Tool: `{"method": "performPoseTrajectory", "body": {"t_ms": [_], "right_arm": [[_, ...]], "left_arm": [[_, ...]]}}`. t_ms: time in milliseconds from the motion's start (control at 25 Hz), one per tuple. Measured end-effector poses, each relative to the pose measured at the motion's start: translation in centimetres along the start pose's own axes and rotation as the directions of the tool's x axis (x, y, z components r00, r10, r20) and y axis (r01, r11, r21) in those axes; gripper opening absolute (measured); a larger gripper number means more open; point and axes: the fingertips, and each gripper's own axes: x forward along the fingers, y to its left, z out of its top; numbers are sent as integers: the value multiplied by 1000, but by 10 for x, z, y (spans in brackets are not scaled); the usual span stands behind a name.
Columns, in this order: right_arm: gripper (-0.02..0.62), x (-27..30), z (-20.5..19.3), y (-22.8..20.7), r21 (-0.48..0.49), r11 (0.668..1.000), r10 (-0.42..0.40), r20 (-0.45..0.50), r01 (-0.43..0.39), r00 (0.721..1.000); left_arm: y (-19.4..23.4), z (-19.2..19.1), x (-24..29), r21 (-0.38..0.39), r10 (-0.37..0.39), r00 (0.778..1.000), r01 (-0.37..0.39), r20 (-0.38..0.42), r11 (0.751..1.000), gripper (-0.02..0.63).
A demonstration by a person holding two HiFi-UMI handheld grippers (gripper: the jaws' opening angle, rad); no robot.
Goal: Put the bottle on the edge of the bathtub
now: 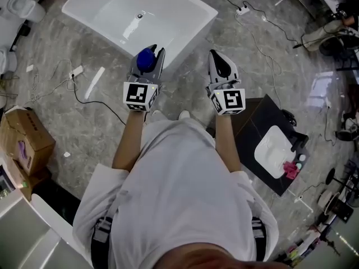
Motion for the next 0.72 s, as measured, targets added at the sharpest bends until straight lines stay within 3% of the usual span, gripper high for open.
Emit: {"method": "performPoseTrajectory", "body": {"t_ms": [400, 720], "right_arm": [[2, -10, -36, -43, 46, 998, 53, -50, -50, 997], [2, 17, -50, -87, 72, 996, 63, -69, -58, 996]], "left_arm": [[-30, -19, 35, 10, 35, 998, -34, -44, 999, 87], [-43, -39, 95, -20, -7, 997, 6, -80, 1000, 87]]}}
